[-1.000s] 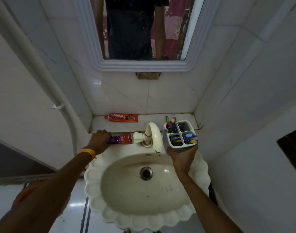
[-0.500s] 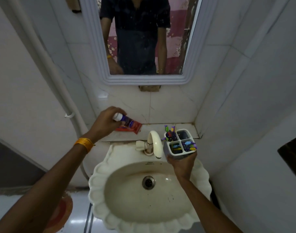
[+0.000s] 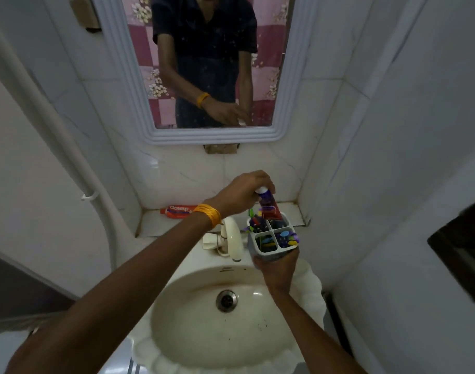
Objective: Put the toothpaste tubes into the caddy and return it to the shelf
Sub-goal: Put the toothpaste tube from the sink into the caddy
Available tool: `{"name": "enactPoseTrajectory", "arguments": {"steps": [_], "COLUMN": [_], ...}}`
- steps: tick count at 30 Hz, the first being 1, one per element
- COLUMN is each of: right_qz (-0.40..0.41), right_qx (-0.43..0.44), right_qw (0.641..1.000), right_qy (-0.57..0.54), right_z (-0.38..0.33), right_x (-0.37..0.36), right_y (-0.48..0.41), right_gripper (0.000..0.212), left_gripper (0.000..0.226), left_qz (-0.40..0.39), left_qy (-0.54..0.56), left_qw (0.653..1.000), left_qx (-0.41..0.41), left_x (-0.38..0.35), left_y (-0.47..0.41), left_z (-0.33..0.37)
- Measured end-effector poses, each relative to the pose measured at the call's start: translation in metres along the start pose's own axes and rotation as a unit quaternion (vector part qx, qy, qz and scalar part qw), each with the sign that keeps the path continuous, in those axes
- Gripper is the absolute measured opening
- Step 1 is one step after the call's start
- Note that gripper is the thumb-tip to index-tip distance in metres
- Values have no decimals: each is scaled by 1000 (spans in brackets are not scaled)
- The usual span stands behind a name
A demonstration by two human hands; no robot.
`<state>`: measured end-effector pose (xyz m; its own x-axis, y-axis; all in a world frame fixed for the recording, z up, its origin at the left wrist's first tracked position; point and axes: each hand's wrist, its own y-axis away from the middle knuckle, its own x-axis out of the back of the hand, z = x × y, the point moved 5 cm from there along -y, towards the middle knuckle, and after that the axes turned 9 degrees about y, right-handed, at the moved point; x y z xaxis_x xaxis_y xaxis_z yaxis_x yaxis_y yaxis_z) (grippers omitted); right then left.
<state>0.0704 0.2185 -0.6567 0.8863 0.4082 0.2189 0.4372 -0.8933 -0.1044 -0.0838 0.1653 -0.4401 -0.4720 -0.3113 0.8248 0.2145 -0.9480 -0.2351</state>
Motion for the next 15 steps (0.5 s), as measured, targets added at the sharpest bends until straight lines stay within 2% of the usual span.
{"name": "enactPoseTrajectory", "arguments": {"steps": [8, 15], "right_qz": [11, 13], "right_qx": [-25, -20], "right_qw": [999, 1000], "right_qy": [18, 18], "right_z": [5, 6], "right_x": [1, -1], "right_y": [1, -2], "right_gripper": [120, 110], "left_gripper": [34, 38], "left_qz": [-47, -114], "left_qy": [-28, -50], "left_qw": [998, 992], "left_qx": [30, 1], "left_x": [-34, -28], "left_y": [-28, -34], "left_z": [-4, -2]}}
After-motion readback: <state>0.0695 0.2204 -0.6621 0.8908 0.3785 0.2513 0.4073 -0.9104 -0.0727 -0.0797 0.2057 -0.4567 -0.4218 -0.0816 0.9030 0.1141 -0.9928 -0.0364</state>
